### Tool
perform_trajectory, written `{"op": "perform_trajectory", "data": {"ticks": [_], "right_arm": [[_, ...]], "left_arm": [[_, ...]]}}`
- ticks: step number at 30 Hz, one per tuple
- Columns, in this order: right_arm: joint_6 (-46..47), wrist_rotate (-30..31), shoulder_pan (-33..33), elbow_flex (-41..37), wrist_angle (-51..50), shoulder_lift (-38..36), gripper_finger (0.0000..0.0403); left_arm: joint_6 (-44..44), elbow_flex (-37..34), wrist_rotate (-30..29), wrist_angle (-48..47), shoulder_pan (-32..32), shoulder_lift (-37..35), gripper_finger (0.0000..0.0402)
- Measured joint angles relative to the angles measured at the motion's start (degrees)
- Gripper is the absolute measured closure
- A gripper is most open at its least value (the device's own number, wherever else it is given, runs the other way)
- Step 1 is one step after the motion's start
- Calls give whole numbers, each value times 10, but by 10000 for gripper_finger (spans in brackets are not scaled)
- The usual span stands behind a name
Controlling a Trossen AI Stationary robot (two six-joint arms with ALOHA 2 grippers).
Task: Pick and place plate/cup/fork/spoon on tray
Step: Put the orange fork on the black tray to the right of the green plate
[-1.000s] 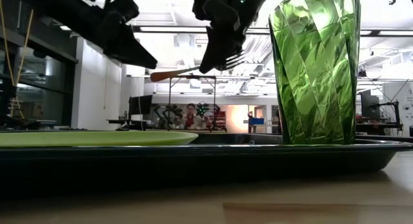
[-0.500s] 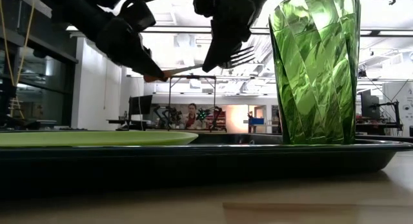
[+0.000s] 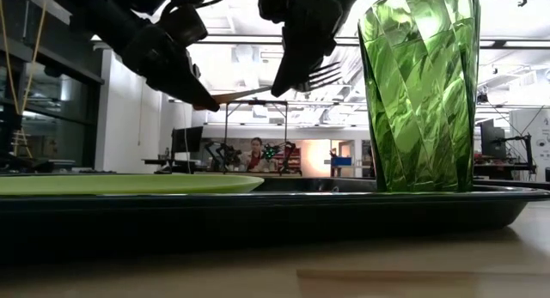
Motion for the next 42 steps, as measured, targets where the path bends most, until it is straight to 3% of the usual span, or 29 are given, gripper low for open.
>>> {"op": "perform_trajectory", "data": {"ticks": [9,23,28,33,37,42], "right_arm": [[3,-3,0,0,0,0,396],[18,56,-1,0,-92,-61,204],[46,112,1,0,-160,-104,184],[83,151,2,-1,-209,-139,183],[98,172,3,-64,-182,-188,183],[132,173,3,-228,-59,-287,183]], "left_arm": [[7,16,16,-37,-1,0,396],[0,38,-67,-145,0,-18,400],[-27,31,-93,-188,0,-74,400],[-16,-15,-52,-144,0,-152,400],[-1,-50,-31,-106,0,-217,401],[4,-75,-19,-71,0,-277,401]]}}
